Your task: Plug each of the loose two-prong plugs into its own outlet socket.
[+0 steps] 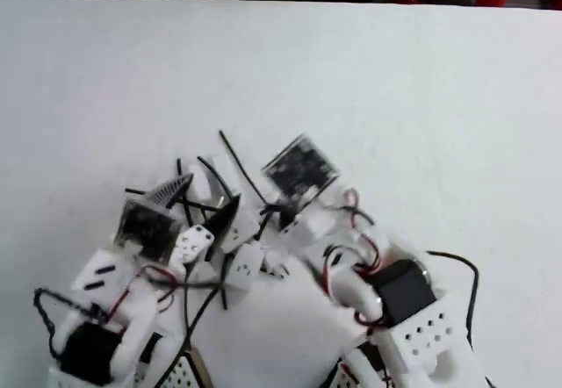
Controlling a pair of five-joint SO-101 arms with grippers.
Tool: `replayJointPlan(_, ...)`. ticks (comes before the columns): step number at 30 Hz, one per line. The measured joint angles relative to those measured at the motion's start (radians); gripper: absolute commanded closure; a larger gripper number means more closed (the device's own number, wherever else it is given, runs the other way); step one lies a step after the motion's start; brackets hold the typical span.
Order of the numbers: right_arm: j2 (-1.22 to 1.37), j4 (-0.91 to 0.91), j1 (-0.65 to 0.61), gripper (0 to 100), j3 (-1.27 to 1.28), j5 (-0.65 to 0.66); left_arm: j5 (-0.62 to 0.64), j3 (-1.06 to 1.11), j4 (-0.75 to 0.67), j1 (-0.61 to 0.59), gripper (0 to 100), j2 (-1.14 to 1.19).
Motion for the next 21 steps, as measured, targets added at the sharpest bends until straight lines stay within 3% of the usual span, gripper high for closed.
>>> replayJointPlan(7,0.002,-0.183,0.219,98.1,0.155,-0.054,-0.078,-0.107,0.002,-0.003,75,0.390)
replayJointPlan(11,0.002,-0.255,0.299,98.1,0.196,-0.055,-0.144,-0.190,0.002,-0.003,69,0.606)
replayJointPlan(21,0.002,-0.304,0.348,98.1,0.210,-0.092,-0.281,-0.351,0.002,-0.003,67,1.128)
